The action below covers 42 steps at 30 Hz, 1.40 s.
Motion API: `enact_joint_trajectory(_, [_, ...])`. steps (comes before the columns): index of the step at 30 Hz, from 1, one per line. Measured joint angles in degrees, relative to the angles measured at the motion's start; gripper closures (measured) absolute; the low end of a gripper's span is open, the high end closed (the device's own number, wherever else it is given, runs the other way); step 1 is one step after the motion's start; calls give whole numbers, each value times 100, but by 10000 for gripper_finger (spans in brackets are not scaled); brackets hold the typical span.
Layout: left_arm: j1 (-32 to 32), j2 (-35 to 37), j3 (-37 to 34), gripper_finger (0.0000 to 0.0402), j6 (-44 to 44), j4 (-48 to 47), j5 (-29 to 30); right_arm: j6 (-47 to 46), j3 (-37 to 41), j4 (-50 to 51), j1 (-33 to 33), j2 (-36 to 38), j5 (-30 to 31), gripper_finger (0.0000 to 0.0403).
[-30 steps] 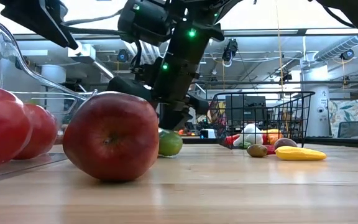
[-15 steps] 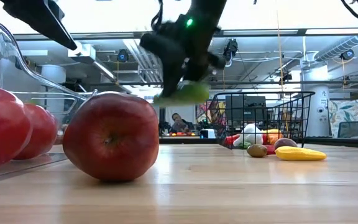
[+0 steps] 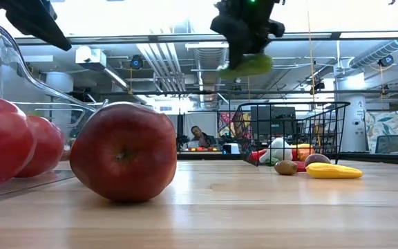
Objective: Sort produce into baskets
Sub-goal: Put the cucumber into the wire basket
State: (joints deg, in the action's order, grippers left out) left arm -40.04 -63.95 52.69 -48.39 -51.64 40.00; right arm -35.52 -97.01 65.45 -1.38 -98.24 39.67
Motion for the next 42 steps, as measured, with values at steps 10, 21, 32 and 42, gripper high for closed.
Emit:
enact_joint_trajectory(10, [-244, -363, 0, 196, -168, 15, -1, 246, 1536, -271, 1585, 1165, -113, 198])
enact_joint_trajectory(21, [-242, -500, 0, 196, -166, 15, 3, 452, 3524, -2679, 2942, 1490, -1677, 197])
enact_joint_trajectory(32, [-233, -506, 4, 196, -12, 14, 360, 404, 3942, -2919, 3079, 1456, -1719, 197])
enact_joint_trajectory(42, [-233, -506, 9, 196, -12, 15, 364, 378, 3934, -2992, 3079, 1456, -1719, 142])
